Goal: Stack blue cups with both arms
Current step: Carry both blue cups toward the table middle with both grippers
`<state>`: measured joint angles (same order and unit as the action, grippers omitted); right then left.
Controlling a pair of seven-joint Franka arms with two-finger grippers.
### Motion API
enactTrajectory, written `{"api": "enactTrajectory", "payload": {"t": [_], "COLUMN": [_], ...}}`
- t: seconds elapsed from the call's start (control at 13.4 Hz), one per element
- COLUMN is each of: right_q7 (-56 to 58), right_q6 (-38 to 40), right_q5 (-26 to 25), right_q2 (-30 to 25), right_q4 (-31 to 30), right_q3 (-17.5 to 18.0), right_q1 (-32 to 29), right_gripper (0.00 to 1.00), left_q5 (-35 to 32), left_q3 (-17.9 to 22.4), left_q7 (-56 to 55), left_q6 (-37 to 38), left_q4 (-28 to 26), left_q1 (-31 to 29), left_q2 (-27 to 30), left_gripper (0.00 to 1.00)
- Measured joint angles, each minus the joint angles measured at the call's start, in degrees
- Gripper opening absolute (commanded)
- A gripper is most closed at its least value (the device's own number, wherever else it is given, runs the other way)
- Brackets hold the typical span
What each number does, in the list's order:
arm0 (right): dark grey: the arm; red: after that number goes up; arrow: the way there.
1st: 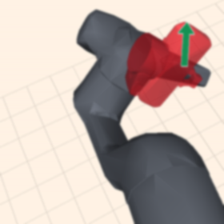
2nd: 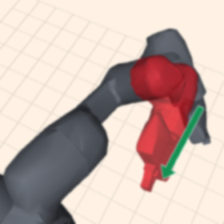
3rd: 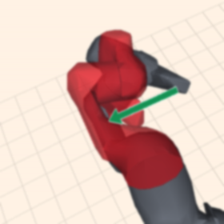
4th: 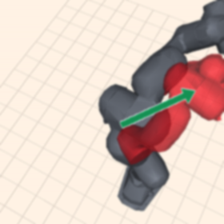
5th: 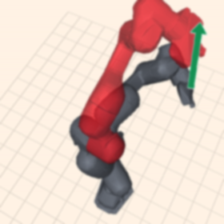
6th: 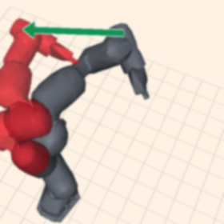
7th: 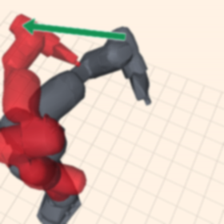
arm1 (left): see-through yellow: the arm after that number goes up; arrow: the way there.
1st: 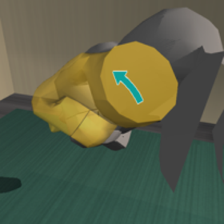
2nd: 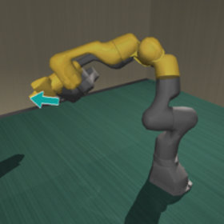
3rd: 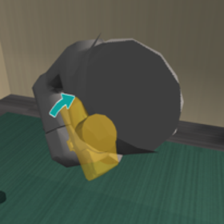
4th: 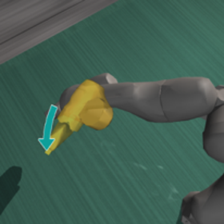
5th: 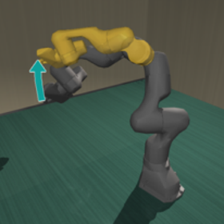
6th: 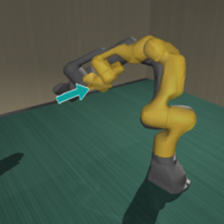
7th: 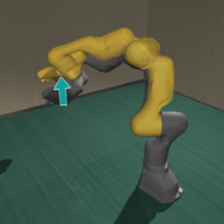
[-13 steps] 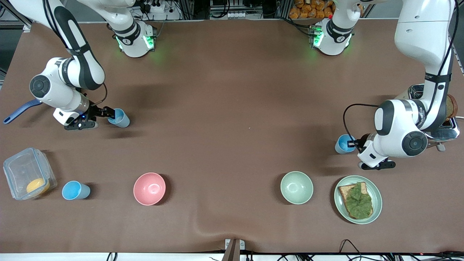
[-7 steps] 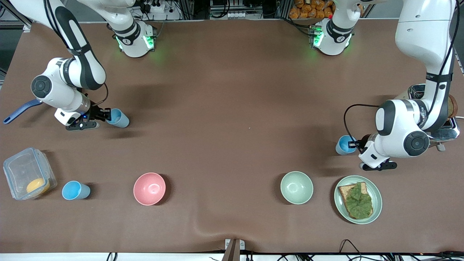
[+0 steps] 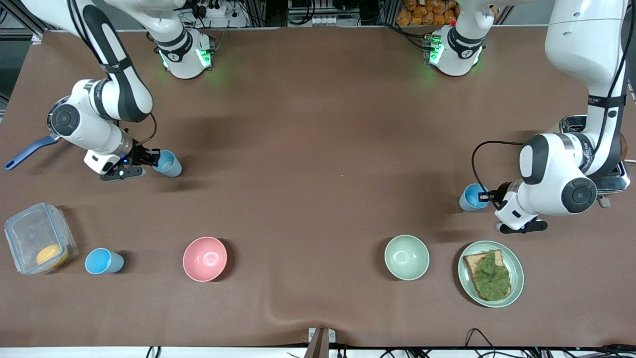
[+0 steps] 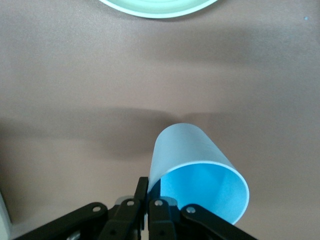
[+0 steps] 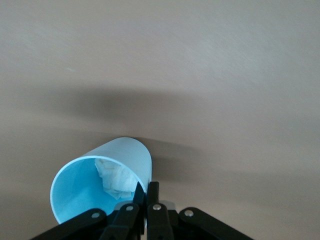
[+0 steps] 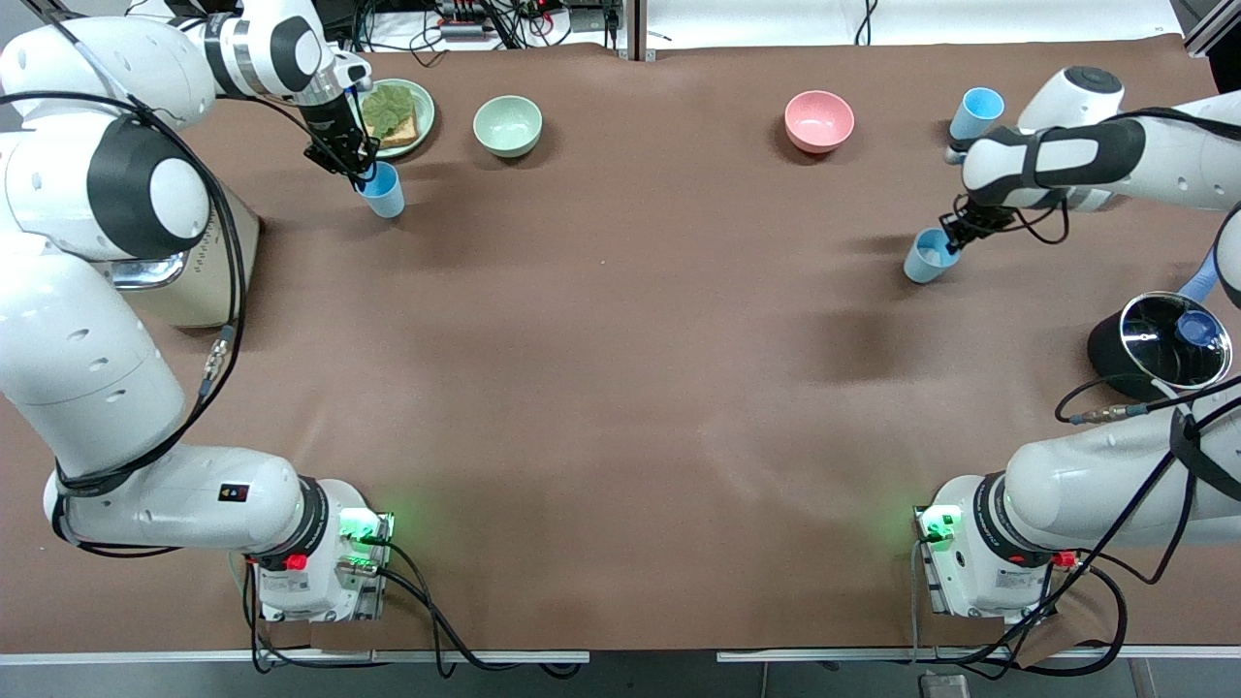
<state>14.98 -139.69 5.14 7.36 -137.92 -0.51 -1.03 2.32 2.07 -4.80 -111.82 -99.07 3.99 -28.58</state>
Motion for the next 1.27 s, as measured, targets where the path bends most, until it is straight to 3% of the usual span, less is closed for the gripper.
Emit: {"api": "enactTrajectory", "payload": {"t": [0.22,0.45,0.67,0.82,1.27], "right_q7": [-4.7,-21.96,-42.83,-52.41,-64.04], "right_q6": [5.54,9.07,8.78,7.38,2.59], "right_q5": [3.74,4.1,4.13,4.13,4.13], "right_q2": [-0.12,0.26,5.55,11.28,21.95], "right_q4": [6.3,13.47,21.02,26.14,33.34], "right_q3": [0.19,0.45,0.71,0.68,0.51], "right_q1": [7.14,18.53,32.45,38.44,45.18], "right_gripper": [0.0,0.0,0.0,0.0,0.0], "left_q5": [0.04,0.04,0.05,0.05,1.47], "left_q3": [-1.31,-2.94,-6.17,-8.28,-12.17], "left_q7": [-0.45,-3.69,-8.55,-11.93,-19.19], "left_q6": [2.35,5.81,7.03,7.43,8.19], "left_q4": [2.05,5.28,6.37,6.88,8.55], "left_q1": [0.16,0.56,0.62,0.69,0.72], "left_q2": [0.65,1.06,1.28,1.32,1.36], "left_gripper": [0.0,0.0,0.0,0.0,0.0]}}
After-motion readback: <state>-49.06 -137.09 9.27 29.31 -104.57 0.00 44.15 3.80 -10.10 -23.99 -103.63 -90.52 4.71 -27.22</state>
